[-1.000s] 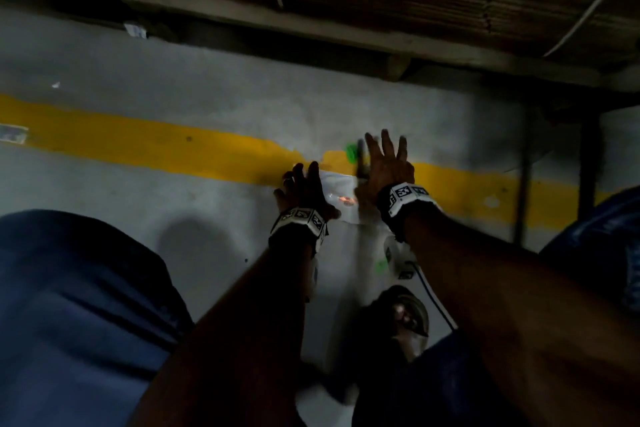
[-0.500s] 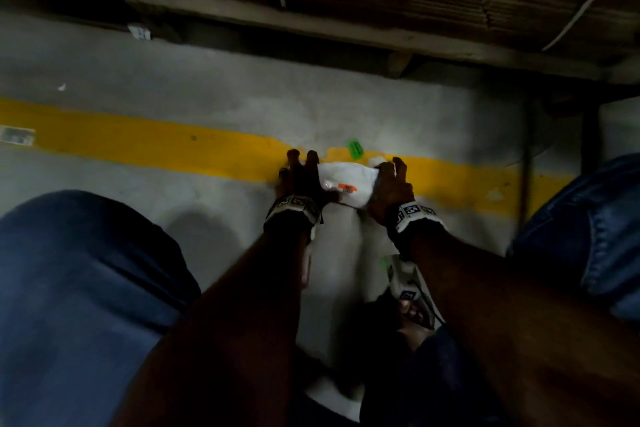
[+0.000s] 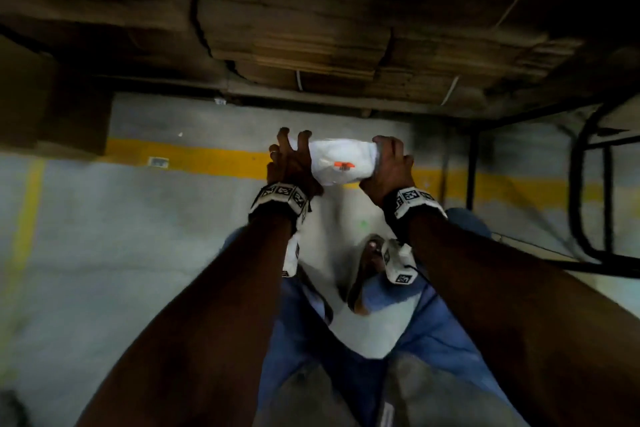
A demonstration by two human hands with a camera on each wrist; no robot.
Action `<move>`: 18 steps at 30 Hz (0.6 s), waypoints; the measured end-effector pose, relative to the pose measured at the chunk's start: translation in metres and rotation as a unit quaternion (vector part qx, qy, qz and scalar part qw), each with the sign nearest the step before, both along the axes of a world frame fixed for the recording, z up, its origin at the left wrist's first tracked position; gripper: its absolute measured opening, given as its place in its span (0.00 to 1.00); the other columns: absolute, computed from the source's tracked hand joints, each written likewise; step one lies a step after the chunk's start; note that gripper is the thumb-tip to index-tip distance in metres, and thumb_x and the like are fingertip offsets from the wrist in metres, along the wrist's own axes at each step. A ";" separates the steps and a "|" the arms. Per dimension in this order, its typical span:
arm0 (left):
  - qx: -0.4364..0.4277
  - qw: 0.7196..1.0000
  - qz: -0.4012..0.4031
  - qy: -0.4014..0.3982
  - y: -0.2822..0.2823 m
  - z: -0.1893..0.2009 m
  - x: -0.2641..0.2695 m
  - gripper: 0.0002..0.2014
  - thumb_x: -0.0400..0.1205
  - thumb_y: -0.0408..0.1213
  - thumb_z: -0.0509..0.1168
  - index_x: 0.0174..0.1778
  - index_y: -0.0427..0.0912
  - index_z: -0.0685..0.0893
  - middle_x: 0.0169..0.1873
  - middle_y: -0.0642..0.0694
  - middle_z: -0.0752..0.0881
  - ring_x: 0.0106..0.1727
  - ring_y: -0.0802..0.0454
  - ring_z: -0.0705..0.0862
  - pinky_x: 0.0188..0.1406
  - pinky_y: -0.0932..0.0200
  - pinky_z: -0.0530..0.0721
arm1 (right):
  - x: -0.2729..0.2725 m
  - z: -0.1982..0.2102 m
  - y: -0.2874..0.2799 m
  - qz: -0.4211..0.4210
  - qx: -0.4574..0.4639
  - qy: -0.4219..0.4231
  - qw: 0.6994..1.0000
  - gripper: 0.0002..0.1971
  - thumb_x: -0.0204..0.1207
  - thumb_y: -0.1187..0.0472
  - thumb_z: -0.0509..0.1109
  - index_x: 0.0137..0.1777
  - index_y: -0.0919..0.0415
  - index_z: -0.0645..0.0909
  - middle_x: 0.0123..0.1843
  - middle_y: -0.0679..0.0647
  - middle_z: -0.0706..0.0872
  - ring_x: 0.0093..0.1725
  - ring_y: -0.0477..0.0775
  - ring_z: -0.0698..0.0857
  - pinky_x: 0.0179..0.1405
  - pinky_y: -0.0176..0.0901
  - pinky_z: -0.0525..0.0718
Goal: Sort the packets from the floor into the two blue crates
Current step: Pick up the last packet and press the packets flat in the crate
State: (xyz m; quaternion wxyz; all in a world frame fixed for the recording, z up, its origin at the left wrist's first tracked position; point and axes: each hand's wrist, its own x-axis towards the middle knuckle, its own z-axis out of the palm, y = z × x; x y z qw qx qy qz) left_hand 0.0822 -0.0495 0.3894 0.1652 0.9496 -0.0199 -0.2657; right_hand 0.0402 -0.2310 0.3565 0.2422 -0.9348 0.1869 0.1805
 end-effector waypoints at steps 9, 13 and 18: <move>0.007 0.998 -0.014 -0.067 0.013 0.287 -0.028 0.57 0.60 0.43 0.83 0.84 0.46 0.59 0.78 0.34 0.60 0.72 0.32 0.69 0.64 0.43 0.79 | -0.042 0.294 0.016 -0.047 -0.031 -0.072 0.996 0.49 0.64 0.71 0.74 0.84 0.52 0.58 0.86 0.60 0.54 0.77 0.70 0.63 0.76 0.53 0.67; 0.004 0.995 -0.028 -0.093 0.000 0.360 -0.022 0.60 0.57 0.48 0.84 0.84 0.46 0.57 0.78 0.32 0.59 0.74 0.29 0.68 0.68 0.40 0.78 | -0.048 0.365 0.004 -0.071 -0.003 -0.158 0.985 0.52 0.63 0.74 0.68 0.86 0.44 0.52 0.87 0.60 0.49 0.80 0.71 0.60 0.78 0.52 0.62; -0.031 0.985 -0.010 -0.167 -0.032 0.423 -0.026 0.57 0.59 0.52 0.83 0.82 0.45 0.61 0.74 0.33 0.63 0.71 0.31 0.68 0.71 0.43 0.71 | -0.042 0.419 -0.025 -0.198 0.118 -0.308 0.923 0.52 0.61 0.65 0.74 0.86 0.54 0.54 0.82 0.65 0.63 0.79 0.67 0.67 0.79 0.58 0.68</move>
